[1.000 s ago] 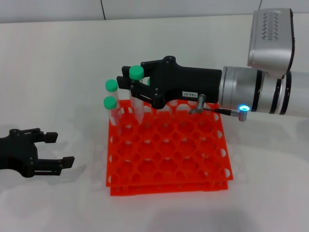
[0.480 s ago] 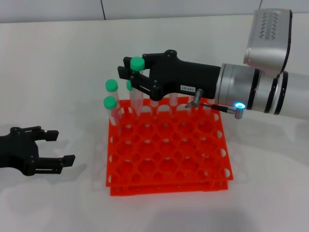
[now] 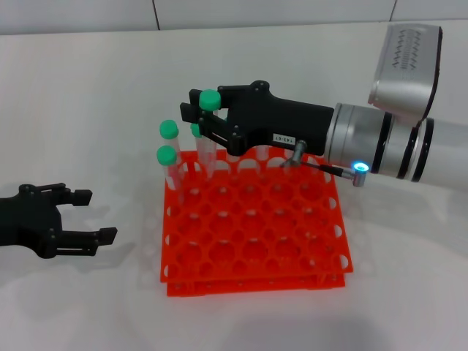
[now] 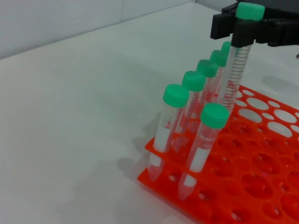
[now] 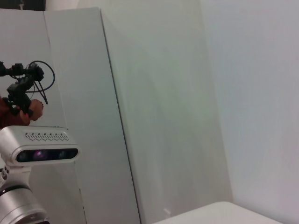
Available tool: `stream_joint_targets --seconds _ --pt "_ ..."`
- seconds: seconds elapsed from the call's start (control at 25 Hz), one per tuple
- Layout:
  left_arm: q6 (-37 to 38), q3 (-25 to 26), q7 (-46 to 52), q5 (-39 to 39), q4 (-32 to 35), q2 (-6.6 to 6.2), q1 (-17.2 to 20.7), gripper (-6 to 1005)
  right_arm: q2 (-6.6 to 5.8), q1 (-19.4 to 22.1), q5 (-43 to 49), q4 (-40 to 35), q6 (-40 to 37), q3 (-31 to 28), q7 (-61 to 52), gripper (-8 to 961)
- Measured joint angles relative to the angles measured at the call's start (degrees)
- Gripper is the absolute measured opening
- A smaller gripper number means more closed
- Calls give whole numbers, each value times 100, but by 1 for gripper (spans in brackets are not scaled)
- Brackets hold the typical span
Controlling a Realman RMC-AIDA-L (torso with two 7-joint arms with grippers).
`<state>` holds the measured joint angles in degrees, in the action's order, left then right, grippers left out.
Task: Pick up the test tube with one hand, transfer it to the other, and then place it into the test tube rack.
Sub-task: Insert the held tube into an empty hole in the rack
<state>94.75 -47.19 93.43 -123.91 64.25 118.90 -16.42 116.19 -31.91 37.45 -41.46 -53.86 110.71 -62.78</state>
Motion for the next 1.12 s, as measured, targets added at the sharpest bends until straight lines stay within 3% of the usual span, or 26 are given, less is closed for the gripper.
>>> stream_joint_targets --seconds 0.68,1.12 --pt "17 0 -80 0 0 -8 6 875 0 -113 -980 153 195 755 527 203" --pt "32 0 -80 0 0 -8 17 875 0 -113 -1003 153 367 817 530 203"
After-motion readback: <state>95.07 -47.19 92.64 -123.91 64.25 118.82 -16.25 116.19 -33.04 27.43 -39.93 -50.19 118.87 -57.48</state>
